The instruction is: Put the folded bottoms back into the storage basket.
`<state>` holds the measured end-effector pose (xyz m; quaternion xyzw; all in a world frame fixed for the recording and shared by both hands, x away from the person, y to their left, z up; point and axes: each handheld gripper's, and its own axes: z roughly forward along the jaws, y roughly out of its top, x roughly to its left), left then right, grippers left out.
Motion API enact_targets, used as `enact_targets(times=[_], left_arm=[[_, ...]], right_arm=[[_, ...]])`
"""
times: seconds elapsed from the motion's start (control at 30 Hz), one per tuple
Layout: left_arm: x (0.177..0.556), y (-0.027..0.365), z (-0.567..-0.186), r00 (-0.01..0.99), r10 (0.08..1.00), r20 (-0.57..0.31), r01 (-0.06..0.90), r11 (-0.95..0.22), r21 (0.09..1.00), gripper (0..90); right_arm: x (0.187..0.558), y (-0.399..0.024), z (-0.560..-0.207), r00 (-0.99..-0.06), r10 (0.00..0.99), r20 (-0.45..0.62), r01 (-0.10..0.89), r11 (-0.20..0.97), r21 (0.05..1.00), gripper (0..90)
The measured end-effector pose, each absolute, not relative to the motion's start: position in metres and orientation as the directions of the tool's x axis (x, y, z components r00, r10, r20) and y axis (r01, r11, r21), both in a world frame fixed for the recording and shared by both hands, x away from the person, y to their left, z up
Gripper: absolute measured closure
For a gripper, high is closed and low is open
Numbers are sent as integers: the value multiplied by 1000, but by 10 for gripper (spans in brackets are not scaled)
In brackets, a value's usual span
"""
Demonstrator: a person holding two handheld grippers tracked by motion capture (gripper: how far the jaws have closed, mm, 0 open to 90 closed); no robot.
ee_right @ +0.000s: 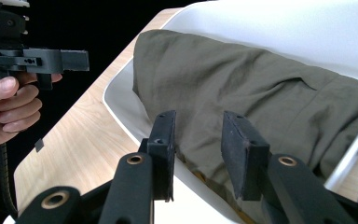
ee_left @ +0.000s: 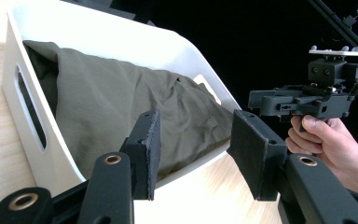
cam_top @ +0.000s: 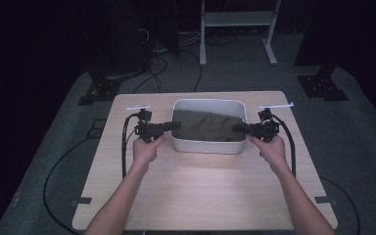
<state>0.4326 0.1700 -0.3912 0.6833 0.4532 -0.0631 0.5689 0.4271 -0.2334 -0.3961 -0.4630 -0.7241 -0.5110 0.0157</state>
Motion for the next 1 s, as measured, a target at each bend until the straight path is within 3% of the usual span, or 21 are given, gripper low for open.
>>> enact_targets(times=[1.0], left_arm=[[413, 181, -399, 604, 540, -587, 679, 36, 733, 497]], right_arm=[[400, -261, -395, -589, 632, 503, 672, 37, 739, 616]])
